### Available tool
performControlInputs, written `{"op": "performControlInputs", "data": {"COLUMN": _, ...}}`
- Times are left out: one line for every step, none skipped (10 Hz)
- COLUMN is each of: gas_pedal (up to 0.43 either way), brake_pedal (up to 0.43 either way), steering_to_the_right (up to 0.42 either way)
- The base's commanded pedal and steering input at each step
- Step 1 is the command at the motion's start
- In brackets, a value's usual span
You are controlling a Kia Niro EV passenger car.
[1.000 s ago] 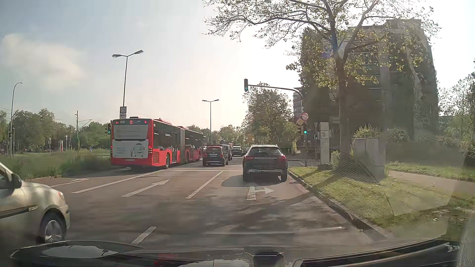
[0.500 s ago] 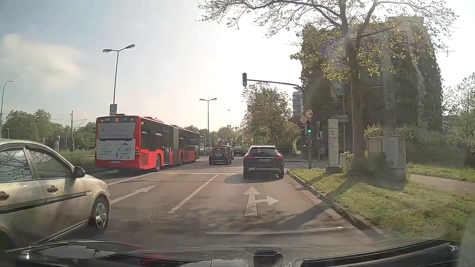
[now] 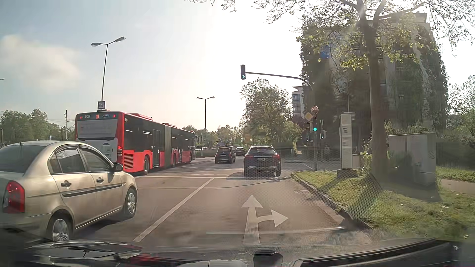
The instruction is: Follow the waypoints while adhering to traffic rules and regulations
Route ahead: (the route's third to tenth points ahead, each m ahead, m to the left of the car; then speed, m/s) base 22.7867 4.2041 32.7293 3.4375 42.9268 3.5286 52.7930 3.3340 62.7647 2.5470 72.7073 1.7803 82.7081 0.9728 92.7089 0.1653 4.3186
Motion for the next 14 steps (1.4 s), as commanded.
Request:
{"op": "performControlInputs", "data": {"gas_pedal": 0.15, "brake_pedal": 0.0, "steering_to_the_right": 0.008}}
{"op": "performControlInputs", "data": {"gas_pedal": 0.157, "brake_pedal": 0.0, "steering_to_the_right": 0.008}}
{"op": "performControlInputs", "data": {"gas_pedal": 0.157, "brake_pedal": 0.0, "steering_to_the_right": 0.008}}
{"op": "performControlInputs", "data": {"gas_pedal": 0.157, "brake_pedal": 0.0, "steering_to_the_right": 0.008}}
{"op": "performControlInputs", "data": {"gas_pedal": 0.157, "brake_pedal": 0.0, "steering_to_the_right": 0.008}}
{"op": "performControlInputs", "data": {"gas_pedal": 0.157, "brake_pedal": 0.0, "steering_to_the_right": 0.008}}
{"op": "performControlInputs", "data": {"gas_pedal": 0.169, "brake_pedal": 0.0, "steering_to_the_right": 0.008}}
{"op": "performControlInputs", "data": {"gas_pedal": 0.169, "brake_pedal": 0.0, "steering_to_the_right": 0.008}}
{"op": "performControlInputs", "data": {"gas_pedal": 0.169, "brake_pedal": 0.0, "steering_to_the_right": 0.008}}
{"op": "performControlInputs", "data": {"gas_pedal": 0.177, "brake_pedal": 0.0, "steering_to_the_right": 0.008}}
{"op": "performControlInputs", "data": {"gas_pedal": 0.177, "brake_pedal": 0.0, "steering_to_the_right": 0.008}}
{"op": "performControlInputs", "data": {"gas_pedal": 0.177, "brake_pedal": 0.0, "steering_to_the_right": 0.008}}
{"op": "performControlInputs", "data": {"gas_pedal": 0.177, "brake_pedal": 0.0, "steering_to_the_right": 0.008}}
{"op": "performControlInputs", "data": {"gas_pedal": 0.177, "brake_pedal": 0.0, "steering_to_the_right": 0.008}}
